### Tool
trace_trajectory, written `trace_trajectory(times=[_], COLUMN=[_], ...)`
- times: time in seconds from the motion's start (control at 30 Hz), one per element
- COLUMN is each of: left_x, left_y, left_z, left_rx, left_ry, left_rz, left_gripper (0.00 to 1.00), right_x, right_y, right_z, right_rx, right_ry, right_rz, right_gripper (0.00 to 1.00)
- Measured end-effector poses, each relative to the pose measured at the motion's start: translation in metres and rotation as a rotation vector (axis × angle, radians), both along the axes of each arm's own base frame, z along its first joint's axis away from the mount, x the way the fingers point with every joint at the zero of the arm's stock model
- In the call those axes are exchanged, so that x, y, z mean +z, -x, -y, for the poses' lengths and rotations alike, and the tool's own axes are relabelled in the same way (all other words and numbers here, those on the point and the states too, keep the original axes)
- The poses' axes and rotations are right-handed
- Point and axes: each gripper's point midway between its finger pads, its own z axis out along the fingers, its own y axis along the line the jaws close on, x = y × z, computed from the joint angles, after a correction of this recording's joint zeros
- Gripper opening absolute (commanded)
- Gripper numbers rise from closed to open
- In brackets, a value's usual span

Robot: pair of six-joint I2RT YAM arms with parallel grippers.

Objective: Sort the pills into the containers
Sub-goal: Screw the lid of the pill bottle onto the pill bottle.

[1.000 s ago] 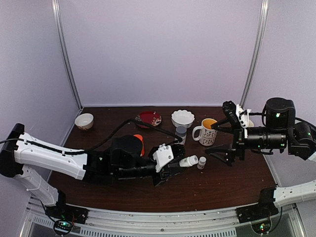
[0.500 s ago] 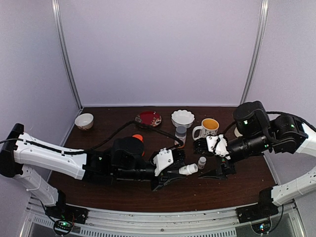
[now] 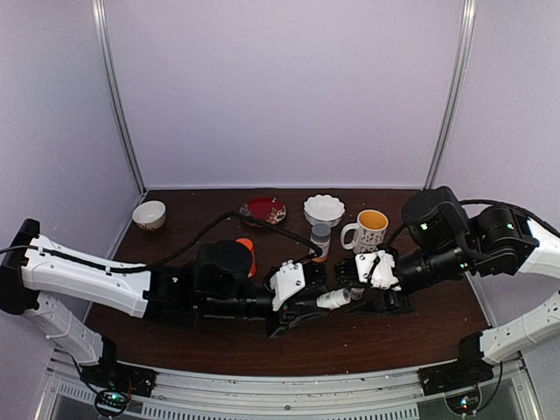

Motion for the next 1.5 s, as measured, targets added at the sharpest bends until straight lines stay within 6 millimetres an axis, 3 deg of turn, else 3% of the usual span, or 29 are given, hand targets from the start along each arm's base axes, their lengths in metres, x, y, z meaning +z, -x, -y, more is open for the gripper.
trace_trajectory(times=[0.2,0.57,0.73,1.0,1.27,1.5], left_x=[0.000,0.000,-0.001,-0.005,-0.003,0.013], left_y=[0.001,0.001,0.002,0.001,-0.010,-0.032], left_z=[0.000,0.000,0.000,-0.001,-0.003,-0.003], left_rx=[-0.005,-0.008,-0.010,-0.006,0.033,0.117], left_ry=[0.000,0.000,-0.002,-0.021,-0.029,-0.019], left_rz=[-0.002,-0.003,-0.003,0.004,0.085,0.274], left_gripper=[0.00,0.00,0.00,0.00,0.00,0.00], right_x=[-0.001,0.002,0.002,-0.004,-0.002,0.014], right_y=[0.000,0.001,0.002,-0.001,-0.007,-0.026], right_z=[-0.001,-0.005,-0.007,-0.007,-0.008,-0.009], right_rx=[-0.002,-0.024,-0.043,-0.118,-0.333,-0.733], right_ry=[0.010,-0.006,-0.014,-0.029,-0.099,-0.227], right_rz=[0.023,0.022,0.012,-0.050,-0.242,-0.553], right_gripper=[0.36,0.30,0.15,0.03,0.00,0.00])
